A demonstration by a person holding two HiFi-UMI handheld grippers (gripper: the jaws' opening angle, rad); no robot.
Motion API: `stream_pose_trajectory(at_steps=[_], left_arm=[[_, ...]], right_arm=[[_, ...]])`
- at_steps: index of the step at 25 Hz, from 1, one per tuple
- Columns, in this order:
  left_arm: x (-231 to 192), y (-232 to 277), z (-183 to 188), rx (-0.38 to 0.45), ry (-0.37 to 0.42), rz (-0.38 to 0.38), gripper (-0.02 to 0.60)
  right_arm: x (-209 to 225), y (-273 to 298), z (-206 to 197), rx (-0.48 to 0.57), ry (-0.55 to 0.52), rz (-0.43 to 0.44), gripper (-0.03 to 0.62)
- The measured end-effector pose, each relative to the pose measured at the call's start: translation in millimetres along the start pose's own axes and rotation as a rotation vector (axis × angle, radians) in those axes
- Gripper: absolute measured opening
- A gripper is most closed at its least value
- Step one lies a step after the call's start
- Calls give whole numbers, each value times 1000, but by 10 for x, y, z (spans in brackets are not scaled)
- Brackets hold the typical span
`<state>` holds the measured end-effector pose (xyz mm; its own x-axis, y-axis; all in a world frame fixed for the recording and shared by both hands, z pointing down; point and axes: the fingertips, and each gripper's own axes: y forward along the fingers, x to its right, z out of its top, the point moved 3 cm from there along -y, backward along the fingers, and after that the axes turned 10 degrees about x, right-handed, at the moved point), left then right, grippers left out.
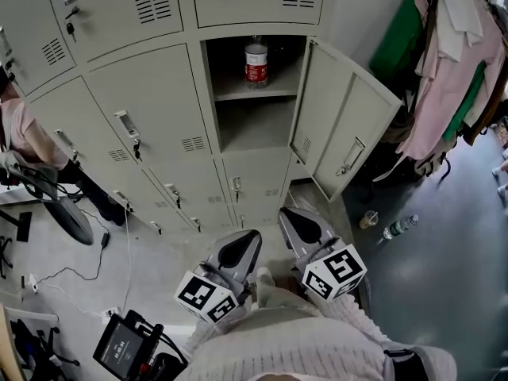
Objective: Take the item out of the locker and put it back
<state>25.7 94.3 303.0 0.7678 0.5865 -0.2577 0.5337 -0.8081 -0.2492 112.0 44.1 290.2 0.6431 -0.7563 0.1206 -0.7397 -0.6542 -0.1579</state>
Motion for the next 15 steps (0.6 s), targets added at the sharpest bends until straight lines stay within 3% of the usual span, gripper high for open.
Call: stream_pose_trajectory(at_steps=[15], left_arm=[[-743,1077,137,52,55,12,8]], right_arm=[[838,978,179,44,-47,82,-3]])
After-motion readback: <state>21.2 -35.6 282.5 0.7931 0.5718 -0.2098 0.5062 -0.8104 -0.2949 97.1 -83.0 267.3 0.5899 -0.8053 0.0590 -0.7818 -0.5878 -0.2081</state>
